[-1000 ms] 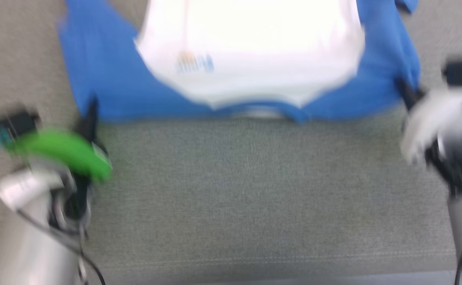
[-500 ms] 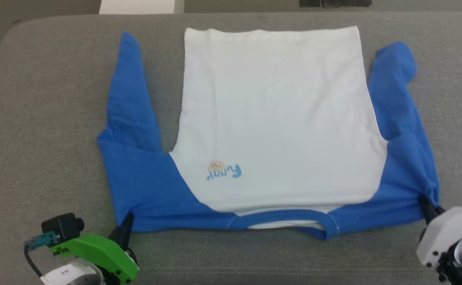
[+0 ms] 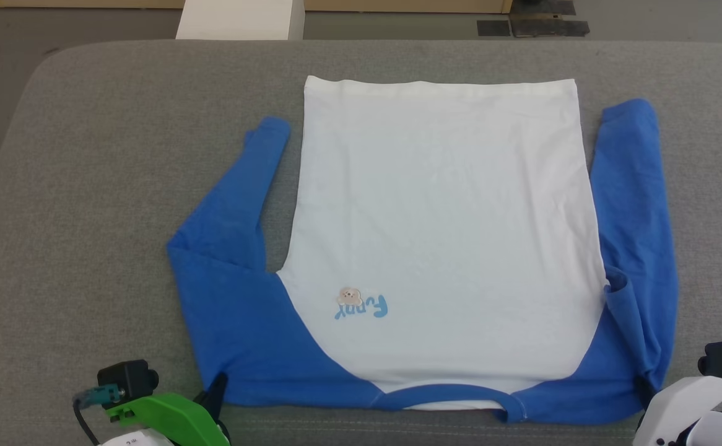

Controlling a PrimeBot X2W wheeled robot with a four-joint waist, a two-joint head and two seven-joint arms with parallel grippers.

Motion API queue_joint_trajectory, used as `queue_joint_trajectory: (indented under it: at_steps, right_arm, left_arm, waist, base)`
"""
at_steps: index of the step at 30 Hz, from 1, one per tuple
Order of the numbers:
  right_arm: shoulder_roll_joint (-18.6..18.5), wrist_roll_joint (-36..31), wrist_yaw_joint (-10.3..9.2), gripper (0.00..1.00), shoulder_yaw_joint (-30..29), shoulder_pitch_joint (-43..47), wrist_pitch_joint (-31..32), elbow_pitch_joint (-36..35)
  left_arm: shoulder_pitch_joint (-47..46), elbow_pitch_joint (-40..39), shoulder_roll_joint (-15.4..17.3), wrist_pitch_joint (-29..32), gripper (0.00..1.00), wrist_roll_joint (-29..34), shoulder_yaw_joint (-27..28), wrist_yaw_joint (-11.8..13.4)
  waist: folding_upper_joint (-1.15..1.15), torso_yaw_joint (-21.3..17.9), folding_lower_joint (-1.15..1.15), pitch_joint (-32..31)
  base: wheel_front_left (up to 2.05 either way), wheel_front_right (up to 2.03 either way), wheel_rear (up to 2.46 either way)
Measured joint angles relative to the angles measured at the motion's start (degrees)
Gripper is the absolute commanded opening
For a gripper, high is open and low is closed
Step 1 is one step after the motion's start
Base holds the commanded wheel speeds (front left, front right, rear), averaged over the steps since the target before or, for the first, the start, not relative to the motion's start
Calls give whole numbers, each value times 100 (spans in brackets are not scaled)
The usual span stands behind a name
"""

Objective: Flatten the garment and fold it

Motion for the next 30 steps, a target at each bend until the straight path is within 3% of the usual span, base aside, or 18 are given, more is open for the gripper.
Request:
queue_joint_trajectory:
  at_steps: [1, 2, 3, 4, 9, 14, 20, 25, 30]
  right_arm:
    - [-2, 0, 0, 0, 0, -19, -31, 52]
    - [-3, 2, 0, 22, 2, -38, -75, 101]
    - [-5, 3, 0, 89, 12, -45, -131, 132]
    - [-7, 7, 0, 100, 16, -45, -174, 155]
    - [-12, 68, -1, 100, -102, -29, -528, 100]
    - [-31, 49, -4, 100, -269, 157, -1115, -449]
    - [-31, 3, -4, 100, -188, 288, -1770, -1234]
    - [-31, -113, -4, 100, 174, 236, -2330, -1662]
    - [-27, -590, -4, 100, 755, -34, -2763, -1886]
  left_arm:
    - [0, 11, -11, -2, 0, 0, -15, -1]
    - [-1, 24, -43, -42, 17, -1, -22, -3]
    - [-3, 34, -78, -101, 65, -1, -24, -9]
    - [-6, 43, -110, -137, 100, -1, -26, -12]
    - [-5, 25, -162, -433, 100, -9, 53, -60]
    - [0, -328, -198, -876, 100, 38, 280, -44]
    - [-141, -643, -118, -1404, 100, 439, 468, 182]
    - [-954, -500, -88, -1584, 100, 861, 344, 252]
    - [-2145, 122, -15, -1522, 100, 1236, 97, 204]
  waist:
    - [0, 0, 0, -3]
    - [0, -1, 0, -7]
    - [0, -1, 0, -12]
    - [0, -1, 0, -21]
    - [0, 5, 0, -93]
    - [0, 9, 0, -187]
    - [0, -26, 0, -177]
    - [0, -67, 0, -20]
    - [0, -140, 0, 262]
  base:
    - [0, 0, 0]
    - [0, 0, 0]
    - [0, 0, 0]
    - [0, 0, 0]
    - [0, 0, 0]
    - [0, 0, 0]
    - [0, 0, 0]
    - [0, 0, 0]
    - [0, 0, 0]
